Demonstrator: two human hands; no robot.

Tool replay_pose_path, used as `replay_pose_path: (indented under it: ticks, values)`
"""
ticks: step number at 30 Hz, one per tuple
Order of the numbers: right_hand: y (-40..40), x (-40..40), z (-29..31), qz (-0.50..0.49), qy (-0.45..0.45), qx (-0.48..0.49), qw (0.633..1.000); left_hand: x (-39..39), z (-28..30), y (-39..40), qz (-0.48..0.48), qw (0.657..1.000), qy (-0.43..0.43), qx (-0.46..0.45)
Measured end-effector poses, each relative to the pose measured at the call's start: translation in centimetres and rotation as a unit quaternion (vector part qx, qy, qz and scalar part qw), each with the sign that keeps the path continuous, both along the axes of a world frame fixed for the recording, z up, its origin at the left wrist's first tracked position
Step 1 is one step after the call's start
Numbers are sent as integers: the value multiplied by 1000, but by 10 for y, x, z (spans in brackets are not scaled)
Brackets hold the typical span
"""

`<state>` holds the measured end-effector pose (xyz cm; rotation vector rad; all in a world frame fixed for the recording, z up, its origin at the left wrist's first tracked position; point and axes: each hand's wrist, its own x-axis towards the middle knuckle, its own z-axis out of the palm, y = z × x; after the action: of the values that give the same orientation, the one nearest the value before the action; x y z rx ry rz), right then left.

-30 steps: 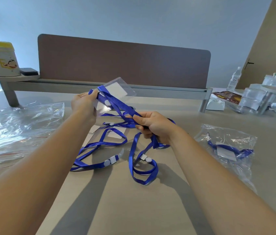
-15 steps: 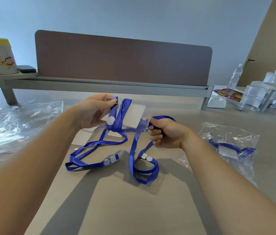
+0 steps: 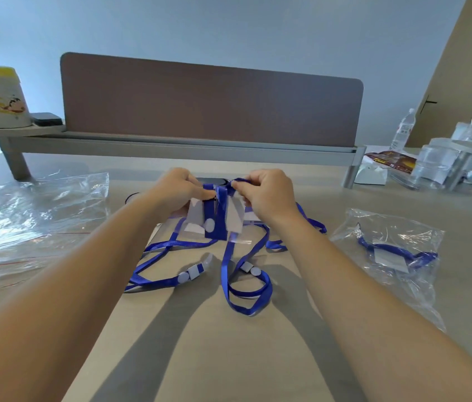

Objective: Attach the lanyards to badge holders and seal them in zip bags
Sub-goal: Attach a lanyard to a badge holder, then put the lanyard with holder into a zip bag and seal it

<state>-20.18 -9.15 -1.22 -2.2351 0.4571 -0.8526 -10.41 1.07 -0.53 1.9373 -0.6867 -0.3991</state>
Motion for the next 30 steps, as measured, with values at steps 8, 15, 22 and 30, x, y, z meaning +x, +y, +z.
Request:
replay_pose_path:
  ticks: [8,15,22,30]
  values:
    - [13,3,-9,-16,-65,-174,983,-11,6,-11,60,981,102,-153]
    - [19,-3,-7,62,37,-244,967,-9,4,-10,121,966,143,-176]
    - [36,-6,-10,99,155,-347,920,-2,-5,17,150,952,239,-122]
    - [78,12,-14,116,82,-421,896,8,2,83,120,942,298,-100]
